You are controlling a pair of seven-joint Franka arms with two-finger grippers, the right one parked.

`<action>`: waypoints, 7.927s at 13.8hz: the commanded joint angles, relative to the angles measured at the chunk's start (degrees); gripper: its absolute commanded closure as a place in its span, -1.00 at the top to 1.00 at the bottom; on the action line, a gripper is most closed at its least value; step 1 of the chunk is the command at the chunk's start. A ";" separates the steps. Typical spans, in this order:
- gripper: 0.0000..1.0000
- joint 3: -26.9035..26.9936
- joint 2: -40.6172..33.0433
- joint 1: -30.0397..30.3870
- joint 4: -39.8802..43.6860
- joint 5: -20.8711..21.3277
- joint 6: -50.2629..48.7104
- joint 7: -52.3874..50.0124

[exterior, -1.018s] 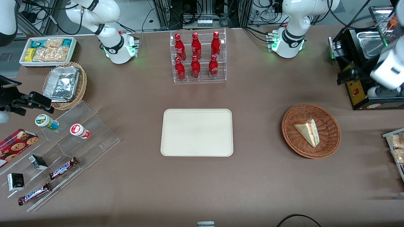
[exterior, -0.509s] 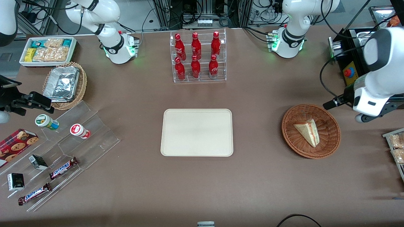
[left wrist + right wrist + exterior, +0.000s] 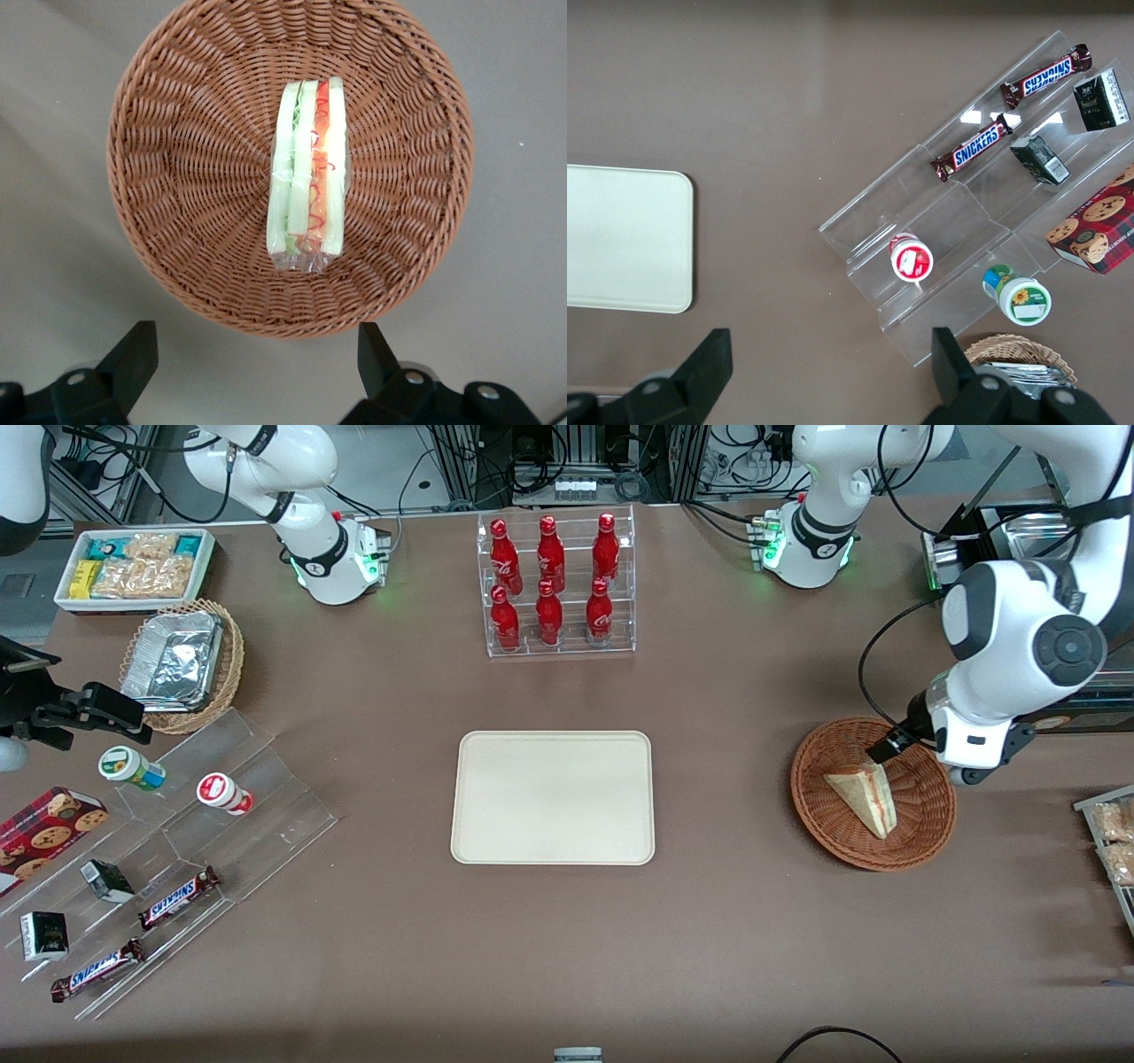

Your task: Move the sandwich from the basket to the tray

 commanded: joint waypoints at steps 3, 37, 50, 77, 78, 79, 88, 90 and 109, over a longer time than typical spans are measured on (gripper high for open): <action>1.00 0.18 1.34 -0.21 -1.83 0.11 5.43 -1.48; -0.53 -0.08 1.97 -2.14 3.52 3.71 -1.56 -2.18; -0.53 -0.52 0.20 -15.67 26.29 0.03 -28.83 -4.20; -0.51 -0.26 34.29 -42.49 44.14 2.22 -5.56 -16.68; -0.51 -0.26 35.00 -42.57 44.14 2.31 -4.67 -16.60; -0.51 -0.26 35.70 -42.57 44.14 2.31 -3.97 -16.42; 0.50 -0.26 40.72 -43.89 44.14 4.85 0.17 -16.51; 1.00 -0.26 40.28 -43.89 44.23 4.94 0.00 -16.51; 1.00 1.94 15.51 -42.23 43.96 4.15 -30.22 -18.88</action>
